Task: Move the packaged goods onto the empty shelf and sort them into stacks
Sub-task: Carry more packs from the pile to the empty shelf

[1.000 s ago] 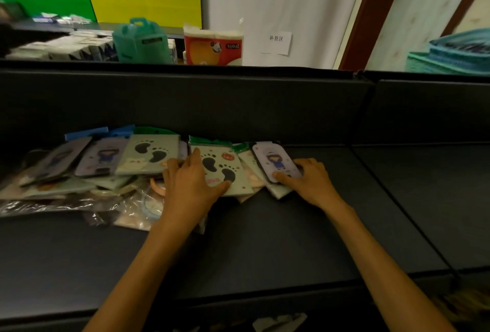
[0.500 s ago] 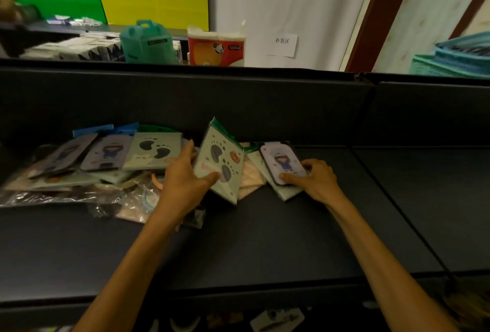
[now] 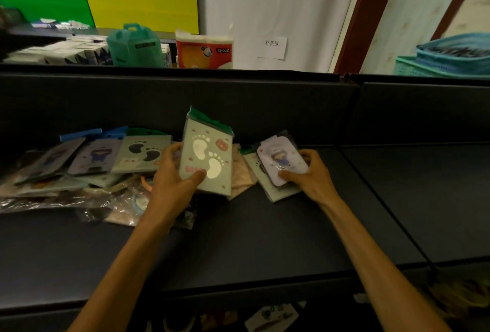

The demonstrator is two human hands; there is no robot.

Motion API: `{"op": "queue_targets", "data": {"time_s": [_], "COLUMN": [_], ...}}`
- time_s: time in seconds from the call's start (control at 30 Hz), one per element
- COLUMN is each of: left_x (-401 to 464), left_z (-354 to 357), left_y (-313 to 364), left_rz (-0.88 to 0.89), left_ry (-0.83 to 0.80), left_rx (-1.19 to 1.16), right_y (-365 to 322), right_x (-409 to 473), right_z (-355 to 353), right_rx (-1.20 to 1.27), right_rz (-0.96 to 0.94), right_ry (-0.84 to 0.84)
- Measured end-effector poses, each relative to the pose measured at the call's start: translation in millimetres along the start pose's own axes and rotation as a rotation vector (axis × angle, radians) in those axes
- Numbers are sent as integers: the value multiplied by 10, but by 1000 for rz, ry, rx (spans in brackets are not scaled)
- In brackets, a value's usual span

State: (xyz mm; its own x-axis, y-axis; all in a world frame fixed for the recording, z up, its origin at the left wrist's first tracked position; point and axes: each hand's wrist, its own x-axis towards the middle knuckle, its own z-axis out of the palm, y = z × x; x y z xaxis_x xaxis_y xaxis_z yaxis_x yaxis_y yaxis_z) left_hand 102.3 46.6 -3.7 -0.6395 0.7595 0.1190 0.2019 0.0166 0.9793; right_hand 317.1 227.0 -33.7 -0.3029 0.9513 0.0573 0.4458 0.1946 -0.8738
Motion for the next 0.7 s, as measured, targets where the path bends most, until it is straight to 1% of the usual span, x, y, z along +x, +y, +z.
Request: {"op": "queue_targets", "data": {"time_s": [0.13, 0.27, 0.43, 0.6, 0.7], "left_x": [-43, -83, -177, -291, -403], "left_z": [8, 62, 288, 733, 1094], "left_y": [-7, 14, 35, 61, 132], "left_rz": [-9, 19, 87, 160, 158], "left_ry": [-65, -151, -273, -354, -418], "left_rx": [-109, -146, -213, -213, -225], "right_y": [-28, -69, 27, 251, 416], "right_x": [-86, -303, -711, -1075, -1266], "right_z": [-66, -202, -565, -1004, -1318], "right_rx": [172, 299, 494, 529, 530], "right_rz": [-32, -60, -7, 4, -3], "right_ry": [-20, 18, 64, 229, 327]}}
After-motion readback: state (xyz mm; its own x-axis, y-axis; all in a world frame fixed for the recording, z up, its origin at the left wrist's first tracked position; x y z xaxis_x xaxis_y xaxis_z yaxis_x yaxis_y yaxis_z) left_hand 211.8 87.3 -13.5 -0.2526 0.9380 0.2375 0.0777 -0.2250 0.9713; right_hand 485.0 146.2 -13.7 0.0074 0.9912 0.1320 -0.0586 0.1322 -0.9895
